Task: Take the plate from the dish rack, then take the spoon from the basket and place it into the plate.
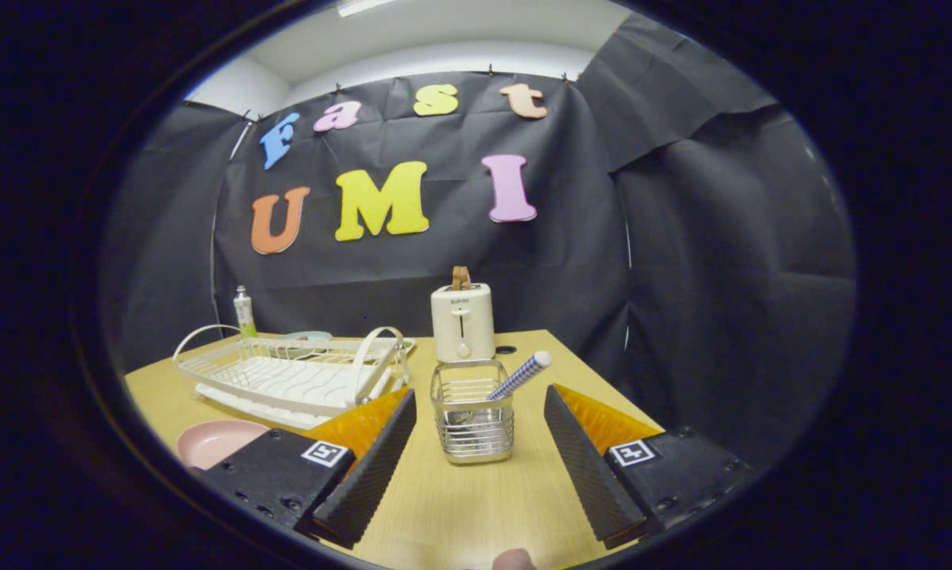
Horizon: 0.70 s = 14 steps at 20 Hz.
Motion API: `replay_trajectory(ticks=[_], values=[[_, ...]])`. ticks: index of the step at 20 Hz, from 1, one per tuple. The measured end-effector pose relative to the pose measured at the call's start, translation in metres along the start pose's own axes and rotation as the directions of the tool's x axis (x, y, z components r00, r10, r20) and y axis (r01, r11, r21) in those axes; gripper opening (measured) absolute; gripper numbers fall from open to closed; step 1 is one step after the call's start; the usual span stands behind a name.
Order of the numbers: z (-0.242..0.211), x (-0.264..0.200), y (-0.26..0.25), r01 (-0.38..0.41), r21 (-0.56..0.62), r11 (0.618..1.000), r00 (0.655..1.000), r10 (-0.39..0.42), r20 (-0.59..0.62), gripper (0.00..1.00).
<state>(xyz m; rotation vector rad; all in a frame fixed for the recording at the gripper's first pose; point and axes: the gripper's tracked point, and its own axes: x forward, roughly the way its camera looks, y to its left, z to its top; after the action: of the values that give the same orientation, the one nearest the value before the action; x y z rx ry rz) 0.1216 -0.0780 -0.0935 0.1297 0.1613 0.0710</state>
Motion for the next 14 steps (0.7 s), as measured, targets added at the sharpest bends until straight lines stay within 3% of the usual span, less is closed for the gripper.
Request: replay_trajectory(ticks=[2, 7, 11, 14], values=[[0.001, 0.016, -0.007, -0.015, 0.054, 0.998, 1.0, 0.016, -0.019, 0.99], [0.009, 0.05, -0.012, -0.048, 0.115, 0.992, 0.997, 0.054, -0.05, 0.83], [0.019, 0.052, -0.01, -0.054, 0.118, 0.992, 0.997, 0.06, -0.045, 0.55], [0.024, 0.055, -0.007, -0.066, 0.138, 0.988, 0.996, 0.073, -0.046, 0.27]])
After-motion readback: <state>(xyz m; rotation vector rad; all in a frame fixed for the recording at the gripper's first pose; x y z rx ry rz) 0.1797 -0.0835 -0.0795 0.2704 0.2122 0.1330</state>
